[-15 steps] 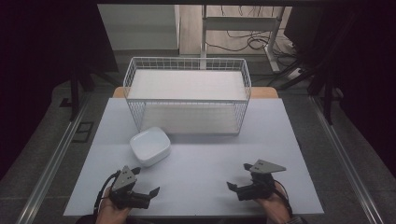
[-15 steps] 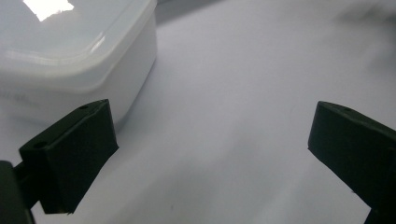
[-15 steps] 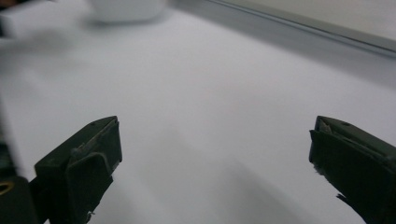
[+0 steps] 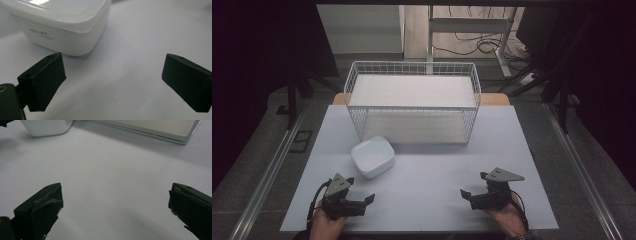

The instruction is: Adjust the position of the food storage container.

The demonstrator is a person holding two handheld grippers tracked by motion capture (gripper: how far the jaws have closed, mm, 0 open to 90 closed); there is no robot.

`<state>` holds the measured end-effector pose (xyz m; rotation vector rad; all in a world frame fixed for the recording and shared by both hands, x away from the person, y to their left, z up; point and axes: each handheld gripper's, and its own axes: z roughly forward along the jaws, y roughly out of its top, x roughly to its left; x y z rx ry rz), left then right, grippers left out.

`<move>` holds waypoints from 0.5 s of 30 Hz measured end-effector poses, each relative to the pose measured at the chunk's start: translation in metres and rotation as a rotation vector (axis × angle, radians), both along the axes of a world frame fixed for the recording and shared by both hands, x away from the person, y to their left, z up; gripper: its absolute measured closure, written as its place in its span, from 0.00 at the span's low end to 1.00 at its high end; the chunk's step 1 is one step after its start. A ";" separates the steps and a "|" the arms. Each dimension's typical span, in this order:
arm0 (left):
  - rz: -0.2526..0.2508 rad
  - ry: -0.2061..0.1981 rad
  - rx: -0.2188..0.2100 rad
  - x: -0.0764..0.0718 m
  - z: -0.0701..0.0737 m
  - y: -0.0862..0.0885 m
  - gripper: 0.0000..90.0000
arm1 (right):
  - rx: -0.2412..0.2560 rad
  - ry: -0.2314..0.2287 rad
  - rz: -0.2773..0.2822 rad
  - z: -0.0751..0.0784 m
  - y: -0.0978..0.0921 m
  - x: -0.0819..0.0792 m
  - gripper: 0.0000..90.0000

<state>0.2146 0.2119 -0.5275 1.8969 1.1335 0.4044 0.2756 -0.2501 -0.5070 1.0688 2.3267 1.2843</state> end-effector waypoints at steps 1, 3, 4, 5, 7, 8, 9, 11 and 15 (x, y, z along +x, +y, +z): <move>-0.002 0.006 -0.002 0.000 0.000 0.001 0.04 | -0.002 -0.001 0.001 0.000 0.000 0.000 0.00; -0.001 0.018 -0.002 0.001 -0.001 0.002 0.03 | -0.007 0.002 0.004 0.000 0.002 0.000 0.00; -0.004 0.020 -0.010 0.001 -0.001 0.003 0.02 | -0.014 0.003 0.003 0.000 0.002 0.000 0.00; -0.004 0.020 -0.010 0.001 -0.001 0.003 0.02 | -0.014 0.003 0.003 0.000 0.002 0.000 0.00; -0.009 0.019 -0.041 0.001 0.002 0.007 0.04 | -0.028 0.010 0.012 0.000 0.005 -0.001 0.00; -0.004 0.018 -0.031 0.001 0.002 0.008 0.05 | -0.036 0.008 0.016 0.000 0.005 -0.001 0.00; -0.002 0.022 -0.020 0.001 0.002 0.008 0.07 | -0.039 0.010 0.016 0.000 0.006 -0.001 0.00; 0.003 0.034 -0.003 0.002 0.001 0.010 0.11 | -0.050 0.013 0.013 0.000 0.007 -0.002 0.00; 0.011 0.054 -0.005 0.005 0.001 0.014 0.22 | -0.049 0.015 0.007 0.000 0.007 -0.002 0.04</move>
